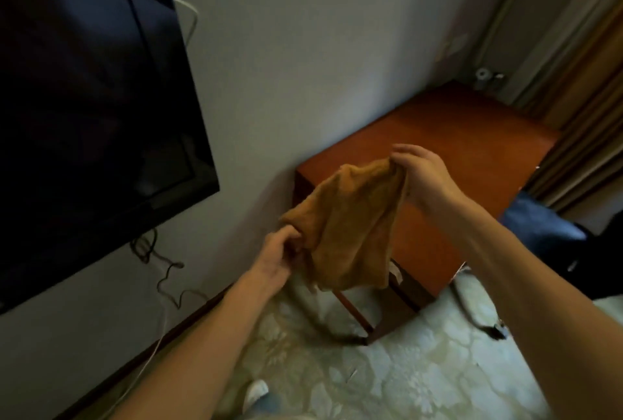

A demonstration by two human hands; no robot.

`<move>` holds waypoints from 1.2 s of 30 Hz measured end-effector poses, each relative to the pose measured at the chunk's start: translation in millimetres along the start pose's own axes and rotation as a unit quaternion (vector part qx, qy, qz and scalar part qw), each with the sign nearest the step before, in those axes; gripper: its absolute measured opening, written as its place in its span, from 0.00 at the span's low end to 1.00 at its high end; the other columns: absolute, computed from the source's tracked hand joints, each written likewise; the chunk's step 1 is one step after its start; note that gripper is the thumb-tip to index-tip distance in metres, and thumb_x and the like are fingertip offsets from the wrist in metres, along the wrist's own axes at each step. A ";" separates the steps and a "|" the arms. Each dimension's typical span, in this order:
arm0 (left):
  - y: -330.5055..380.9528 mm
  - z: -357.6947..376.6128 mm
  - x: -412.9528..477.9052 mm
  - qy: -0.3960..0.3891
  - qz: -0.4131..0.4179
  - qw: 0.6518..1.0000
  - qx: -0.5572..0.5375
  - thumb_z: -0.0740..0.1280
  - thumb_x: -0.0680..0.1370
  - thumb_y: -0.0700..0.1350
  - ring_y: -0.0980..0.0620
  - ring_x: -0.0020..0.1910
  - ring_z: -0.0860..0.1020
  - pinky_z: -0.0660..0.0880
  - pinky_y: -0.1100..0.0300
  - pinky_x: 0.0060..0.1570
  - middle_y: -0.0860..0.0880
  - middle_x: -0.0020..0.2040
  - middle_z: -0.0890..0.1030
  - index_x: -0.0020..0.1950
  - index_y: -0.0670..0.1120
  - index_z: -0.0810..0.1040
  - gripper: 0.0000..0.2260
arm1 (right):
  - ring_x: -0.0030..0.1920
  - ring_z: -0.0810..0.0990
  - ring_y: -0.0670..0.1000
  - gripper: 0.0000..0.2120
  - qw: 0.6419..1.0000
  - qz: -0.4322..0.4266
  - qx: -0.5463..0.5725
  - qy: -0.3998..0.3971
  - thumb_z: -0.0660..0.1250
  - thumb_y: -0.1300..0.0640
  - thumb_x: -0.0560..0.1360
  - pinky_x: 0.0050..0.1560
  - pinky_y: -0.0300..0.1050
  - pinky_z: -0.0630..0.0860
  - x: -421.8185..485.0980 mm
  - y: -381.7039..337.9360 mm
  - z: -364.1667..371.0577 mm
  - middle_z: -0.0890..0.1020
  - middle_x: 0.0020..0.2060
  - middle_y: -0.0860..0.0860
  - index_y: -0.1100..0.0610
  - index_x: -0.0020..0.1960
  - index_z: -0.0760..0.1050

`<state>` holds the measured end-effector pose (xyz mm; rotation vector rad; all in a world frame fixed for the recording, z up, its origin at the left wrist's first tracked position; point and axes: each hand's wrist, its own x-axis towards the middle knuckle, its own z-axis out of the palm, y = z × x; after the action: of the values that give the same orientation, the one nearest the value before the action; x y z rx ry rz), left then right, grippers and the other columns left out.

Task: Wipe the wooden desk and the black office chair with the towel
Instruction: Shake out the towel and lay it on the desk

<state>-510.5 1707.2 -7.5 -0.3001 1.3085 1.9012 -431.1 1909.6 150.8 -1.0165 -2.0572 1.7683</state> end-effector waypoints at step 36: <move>151.7 187.1 217.9 -0.121 -0.228 0.903 0.343 0.66 0.77 0.60 0.45 0.34 0.83 0.80 0.56 0.32 0.43 0.37 0.84 0.44 0.45 0.81 0.18 | 0.41 0.78 0.53 0.11 0.886 0.085 0.409 0.203 0.57 0.64 0.76 0.36 0.43 0.79 231.0 -38.5 -147.0 0.78 0.42 0.55 0.62 0.53 0.76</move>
<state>-719.3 1949.2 50.1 0.0041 1.4856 0.9711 -525.0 2169.3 163.9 -1.1478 -0.8384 1.9876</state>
